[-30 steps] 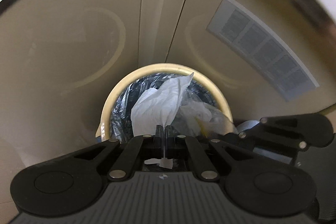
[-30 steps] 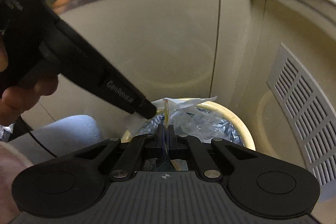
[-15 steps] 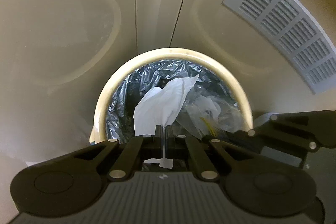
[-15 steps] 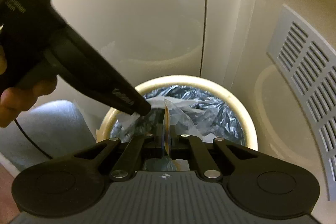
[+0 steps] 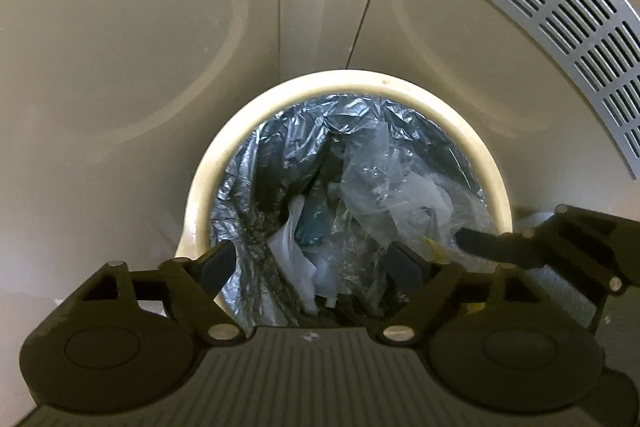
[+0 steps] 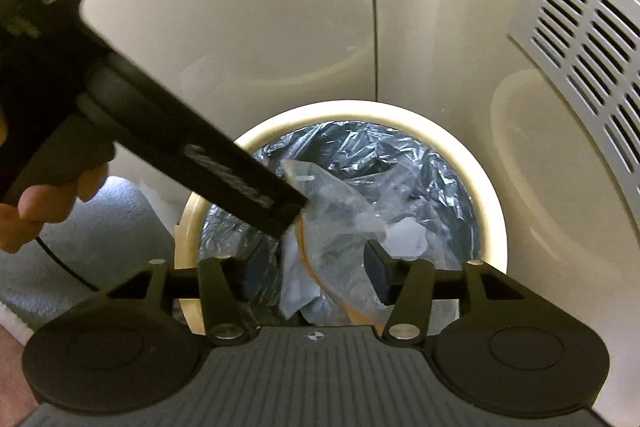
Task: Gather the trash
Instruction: 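Open both tools over the bin to drop the tissue and zip bag, then raise both open tools back up toward the grey mat, then grasp the small glass bottle with the left tool while the right tool grasps the white toothbrush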
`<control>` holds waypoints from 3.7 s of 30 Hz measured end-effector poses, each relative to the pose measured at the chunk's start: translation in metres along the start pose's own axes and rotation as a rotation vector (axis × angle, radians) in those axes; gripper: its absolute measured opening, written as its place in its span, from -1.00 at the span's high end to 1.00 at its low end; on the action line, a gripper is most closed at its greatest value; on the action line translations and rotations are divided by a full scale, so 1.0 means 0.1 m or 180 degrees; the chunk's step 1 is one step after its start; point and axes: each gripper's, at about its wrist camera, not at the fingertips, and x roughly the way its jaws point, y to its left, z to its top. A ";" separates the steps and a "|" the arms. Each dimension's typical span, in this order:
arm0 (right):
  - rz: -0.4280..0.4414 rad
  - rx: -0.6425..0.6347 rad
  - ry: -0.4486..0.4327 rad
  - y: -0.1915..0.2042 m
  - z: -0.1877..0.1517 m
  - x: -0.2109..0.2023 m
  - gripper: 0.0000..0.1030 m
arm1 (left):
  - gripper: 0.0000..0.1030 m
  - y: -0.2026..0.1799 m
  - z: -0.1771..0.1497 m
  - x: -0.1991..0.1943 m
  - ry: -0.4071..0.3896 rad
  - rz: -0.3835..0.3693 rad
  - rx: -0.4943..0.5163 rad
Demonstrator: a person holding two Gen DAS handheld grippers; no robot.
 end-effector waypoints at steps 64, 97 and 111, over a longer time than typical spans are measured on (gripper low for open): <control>-0.1686 0.1728 -0.2250 -1.65 1.00 -3.23 -0.88 | -0.99 -1.83 2.35 -2.76 -0.1724 0.0087 -0.0251; -0.2048 0.1720 -0.2128 -1.92 1.25 -3.23 -0.93 | -1.00 -1.44 3.71 -1.68 -0.0631 0.0336 -0.0078; -0.1764 0.1257 -0.1302 -2.90 2.58 -2.30 -1.00 | -1.00 -1.34 3.85 -1.62 -0.0598 0.0446 0.0155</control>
